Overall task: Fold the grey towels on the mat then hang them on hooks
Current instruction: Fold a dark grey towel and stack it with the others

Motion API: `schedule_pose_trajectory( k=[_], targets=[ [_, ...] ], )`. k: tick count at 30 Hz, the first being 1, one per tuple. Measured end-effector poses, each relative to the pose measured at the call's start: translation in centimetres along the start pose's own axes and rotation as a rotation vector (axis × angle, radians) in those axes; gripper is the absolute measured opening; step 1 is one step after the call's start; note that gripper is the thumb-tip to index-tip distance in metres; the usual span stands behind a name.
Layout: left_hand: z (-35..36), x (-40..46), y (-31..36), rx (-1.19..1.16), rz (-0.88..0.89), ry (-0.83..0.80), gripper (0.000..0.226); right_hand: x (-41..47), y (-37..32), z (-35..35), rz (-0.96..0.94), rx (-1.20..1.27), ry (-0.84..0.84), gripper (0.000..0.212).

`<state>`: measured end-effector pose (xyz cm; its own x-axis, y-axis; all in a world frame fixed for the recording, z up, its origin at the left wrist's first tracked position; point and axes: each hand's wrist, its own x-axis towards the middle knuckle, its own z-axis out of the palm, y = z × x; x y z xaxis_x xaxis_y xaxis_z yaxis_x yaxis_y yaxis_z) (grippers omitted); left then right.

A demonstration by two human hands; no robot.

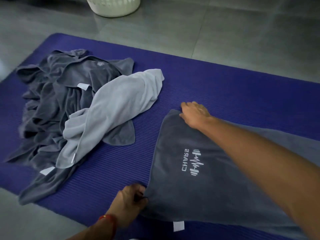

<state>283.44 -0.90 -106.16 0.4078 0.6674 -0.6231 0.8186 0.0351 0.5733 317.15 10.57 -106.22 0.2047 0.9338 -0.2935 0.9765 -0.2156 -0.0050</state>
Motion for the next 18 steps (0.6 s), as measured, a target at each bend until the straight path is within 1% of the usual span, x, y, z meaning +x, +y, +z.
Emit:
schedule_pose_trajectory(
  k=[1, 4, 5, 7, 9, 11, 12, 13, 15, 16, 18],
  targets=[
    [-0.1, -0.1, 0.1, -0.043, -0.005, -0.007, 0.02, 0.5, -0.4, 0.1, 0.023, -0.027, 0.011, 0.035],
    [-0.6, -0.3, 0.2, -0.146, 0.025, -0.039, 0.02, 2.0, -1.3, -0.8, 0.041, -0.028, -0.053, 0.03],
    [-0.8, -0.3, 0.2, -0.145, 0.039, -0.031, 0.021, 2.6, -1.4, -1.3, 0.038, -0.006, -0.025, 0.028],
    [-1.4, 0.0, 0.3, -0.161, 0.036, 0.016, 0.023, 3.6, -1.5, -2.3, 0.032, 0.032, 0.125, 0.023],
    [-2.2, 0.7, 0.3, -0.169, 0.038, 0.114, 0.026, 4.1, -1.5, -2.6, 0.007, 0.062, 0.266, 0.019],
    [-3.0, 1.6, -0.2, -0.124, 0.072, 0.262, 0.029, 4.2, -1.1, -2.0, -0.034, 0.189, 0.312, 0.02],
    [-3.4, 2.2, -0.4, -0.073, 0.093, 0.323, 0.031, 4.1, -0.8, -1.5, -0.06, 0.283, 0.278, 0.024],
    [-3.5, 2.8, -0.9, -0.038, 0.101, 0.353, 0.032, 3.7, -0.6, -1.2, -0.091, 0.353, 0.21, 0.033],
    [-3.6, 3.6, -1.3, -0.037, 0.086, 0.315, 0.037, 2.4, -0.4, 0.0, -0.132, 0.377, 0.076, 0.052],
    [-3.4, 4.0, -1.5, -0.027, 0.09, 0.294, 0.039, 1.4, -0.3, 0.6, -0.134, 0.361, 0.068, 0.054],
    [-2.9, 4.4, -1.6, 0.025, 0.132, 0.283, 0.039, -1.2, 0.1, 2.1, -0.156, 0.296, 0.127, 0.05]
  ],
)
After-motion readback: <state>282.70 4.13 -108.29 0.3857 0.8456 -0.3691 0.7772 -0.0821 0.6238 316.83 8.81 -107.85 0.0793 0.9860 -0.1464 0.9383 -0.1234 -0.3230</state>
